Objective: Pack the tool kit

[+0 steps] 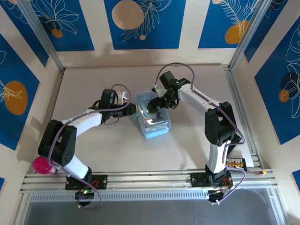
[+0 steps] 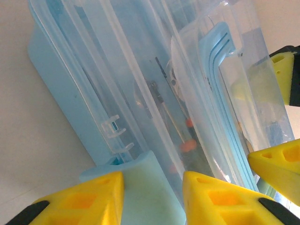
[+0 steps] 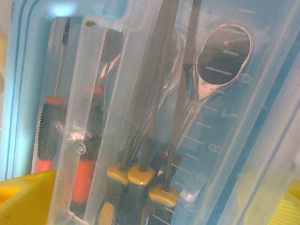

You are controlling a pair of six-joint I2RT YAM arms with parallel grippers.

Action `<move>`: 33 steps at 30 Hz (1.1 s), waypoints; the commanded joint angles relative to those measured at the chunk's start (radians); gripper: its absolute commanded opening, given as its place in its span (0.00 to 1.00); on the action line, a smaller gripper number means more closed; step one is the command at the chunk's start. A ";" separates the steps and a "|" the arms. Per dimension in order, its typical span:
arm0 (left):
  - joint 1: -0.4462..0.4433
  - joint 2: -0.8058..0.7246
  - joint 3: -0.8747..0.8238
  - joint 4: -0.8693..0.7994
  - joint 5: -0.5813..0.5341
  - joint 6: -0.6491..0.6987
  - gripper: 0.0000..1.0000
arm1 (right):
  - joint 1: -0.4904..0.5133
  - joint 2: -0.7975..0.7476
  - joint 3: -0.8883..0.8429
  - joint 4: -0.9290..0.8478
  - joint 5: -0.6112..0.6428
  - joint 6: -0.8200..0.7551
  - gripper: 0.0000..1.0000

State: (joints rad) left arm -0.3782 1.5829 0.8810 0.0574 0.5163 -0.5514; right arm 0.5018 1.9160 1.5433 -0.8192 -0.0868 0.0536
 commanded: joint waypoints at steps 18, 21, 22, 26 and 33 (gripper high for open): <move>-0.042 0.093 -0.125 0.289 0.025 -0.120 0.37 | 0.068 0.202 -0.120 -0.114 -0.032 -0.005 0.93; -0.044 0.109 -0.155 0.337 0.021 -0.131 0.37 | 0.070 0.201 -0.126 -0.110 -0.049 -0.003 0.93; -0.045 0.116 -0.167 0.352 0.017 -0.136 0.37 | 0.070 0.200 -0.130 -0.106 -0.059 0.000 0.93; -0.048 0.150 -0.209 0.436 0.014 -0.163 0.37 | 0.073 0.195 -0.144 -0.089 -0.102 0.015 0.93; -0.062 0.241 -0.249 0.622 0.011 -0.229 0.36 | 0.083 0.189 -0.163 -0.053 -0.187 0.056 0.93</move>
State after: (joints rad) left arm -0.3790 1.7058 0.6529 0.6430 0.5453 -0.7441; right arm 0.5018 1.9133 1.5307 -0.8001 -0.1066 0.0631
